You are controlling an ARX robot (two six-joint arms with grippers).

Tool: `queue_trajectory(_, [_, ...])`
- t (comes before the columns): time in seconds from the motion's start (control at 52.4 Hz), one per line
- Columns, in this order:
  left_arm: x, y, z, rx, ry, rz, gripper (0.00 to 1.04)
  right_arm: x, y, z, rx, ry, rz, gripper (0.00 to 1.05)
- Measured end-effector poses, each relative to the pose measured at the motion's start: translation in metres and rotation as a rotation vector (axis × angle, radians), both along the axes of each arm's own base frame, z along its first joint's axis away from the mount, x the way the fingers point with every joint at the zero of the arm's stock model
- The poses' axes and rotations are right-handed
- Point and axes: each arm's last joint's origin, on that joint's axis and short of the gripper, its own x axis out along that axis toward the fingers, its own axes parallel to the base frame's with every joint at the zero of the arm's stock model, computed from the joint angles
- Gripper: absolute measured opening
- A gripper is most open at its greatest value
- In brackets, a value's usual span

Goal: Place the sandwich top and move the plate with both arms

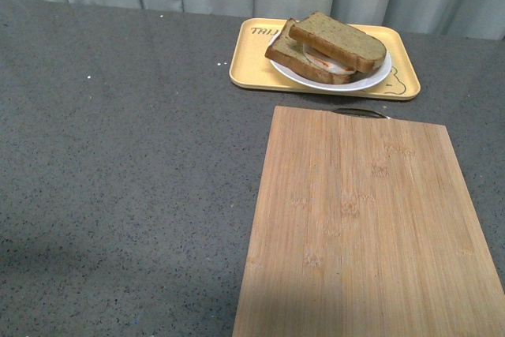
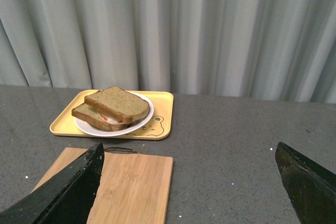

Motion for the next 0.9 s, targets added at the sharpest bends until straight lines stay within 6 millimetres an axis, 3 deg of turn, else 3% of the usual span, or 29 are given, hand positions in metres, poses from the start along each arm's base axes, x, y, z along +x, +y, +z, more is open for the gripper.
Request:
queue_trajectory(0.4, [-0.027, 0.006, 0.006, 0.001, -0.021, 0.019, 0.04, 0.0, 0.0, 0.0, 0.0, 0.0, 0.0, 0.95])
queue_trajectory(0.896, [-0.046, 0.006, 0.011, 0.001, -0.038, 0.02, 0.04, 0.0, 0.0, 0.0, 0.0, 0.0, 0.0, 0.95])
